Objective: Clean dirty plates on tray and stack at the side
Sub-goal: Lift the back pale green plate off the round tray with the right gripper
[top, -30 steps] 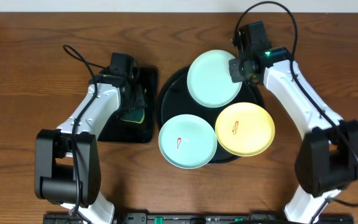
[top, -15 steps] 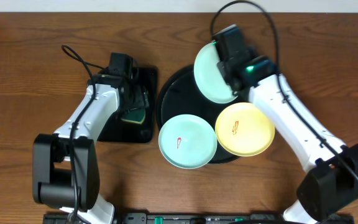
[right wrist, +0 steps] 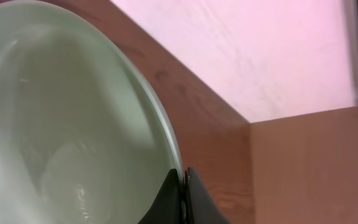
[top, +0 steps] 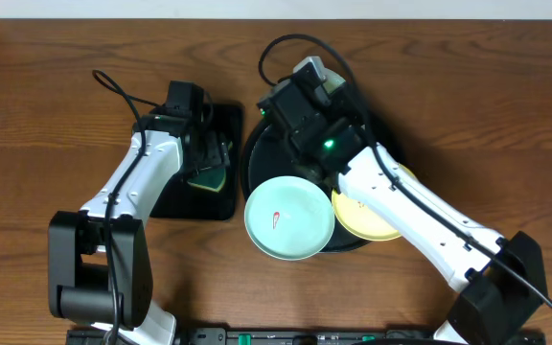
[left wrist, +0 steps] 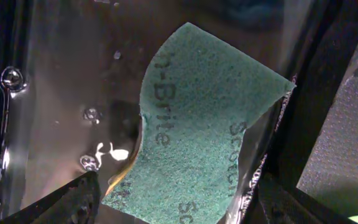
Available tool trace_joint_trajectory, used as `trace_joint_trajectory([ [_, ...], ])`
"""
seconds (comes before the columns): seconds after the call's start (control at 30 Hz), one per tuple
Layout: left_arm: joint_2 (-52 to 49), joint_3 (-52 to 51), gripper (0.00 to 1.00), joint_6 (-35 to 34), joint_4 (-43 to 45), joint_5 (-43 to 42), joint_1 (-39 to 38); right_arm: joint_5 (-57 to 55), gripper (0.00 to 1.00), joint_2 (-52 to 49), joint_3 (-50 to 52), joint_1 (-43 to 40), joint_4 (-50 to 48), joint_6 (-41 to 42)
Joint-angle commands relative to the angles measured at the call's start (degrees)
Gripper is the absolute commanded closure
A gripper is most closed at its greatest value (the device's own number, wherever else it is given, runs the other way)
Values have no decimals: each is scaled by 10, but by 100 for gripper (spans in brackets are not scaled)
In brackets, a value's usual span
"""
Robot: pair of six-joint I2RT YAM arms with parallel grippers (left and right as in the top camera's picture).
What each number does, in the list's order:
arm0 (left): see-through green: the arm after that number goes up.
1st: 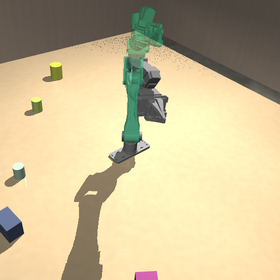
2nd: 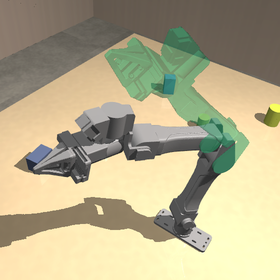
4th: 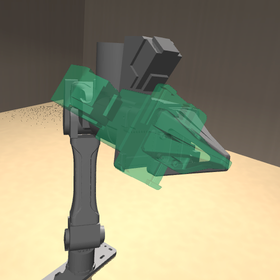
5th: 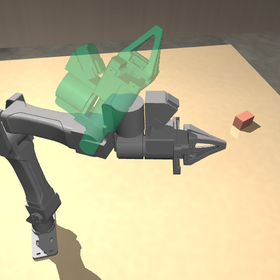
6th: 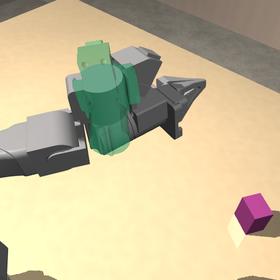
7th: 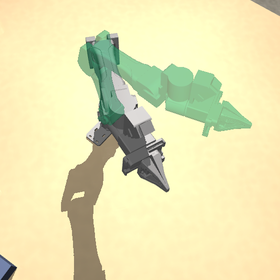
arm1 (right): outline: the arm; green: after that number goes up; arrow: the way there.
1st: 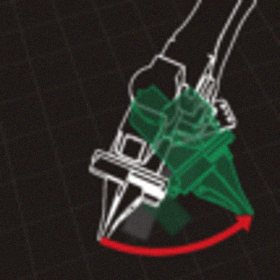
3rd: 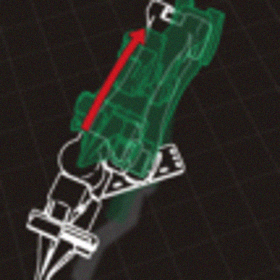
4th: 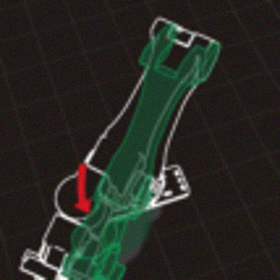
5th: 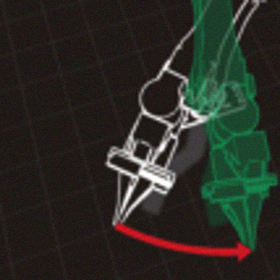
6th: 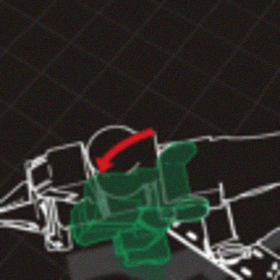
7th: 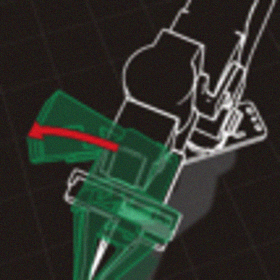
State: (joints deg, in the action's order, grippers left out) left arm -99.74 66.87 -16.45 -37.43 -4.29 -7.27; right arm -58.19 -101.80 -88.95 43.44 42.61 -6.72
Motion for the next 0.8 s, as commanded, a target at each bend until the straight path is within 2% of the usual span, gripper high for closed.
trace_joint_trajectory([
  [0.0,6,-2,16,3,-3,7,2,-63,99,12,1,10,0,-2],
  [0.47,6,-2,16,3,-3,7,2,-64,99,12,1,8,-1,17],
  [0.63,6,-2,16,3,-3,7,2,0,99,12,1,-17,32,134],
  [0.77,6,-2,16,3,-3,7,2,160,99,14,1,-83,87,246],
])
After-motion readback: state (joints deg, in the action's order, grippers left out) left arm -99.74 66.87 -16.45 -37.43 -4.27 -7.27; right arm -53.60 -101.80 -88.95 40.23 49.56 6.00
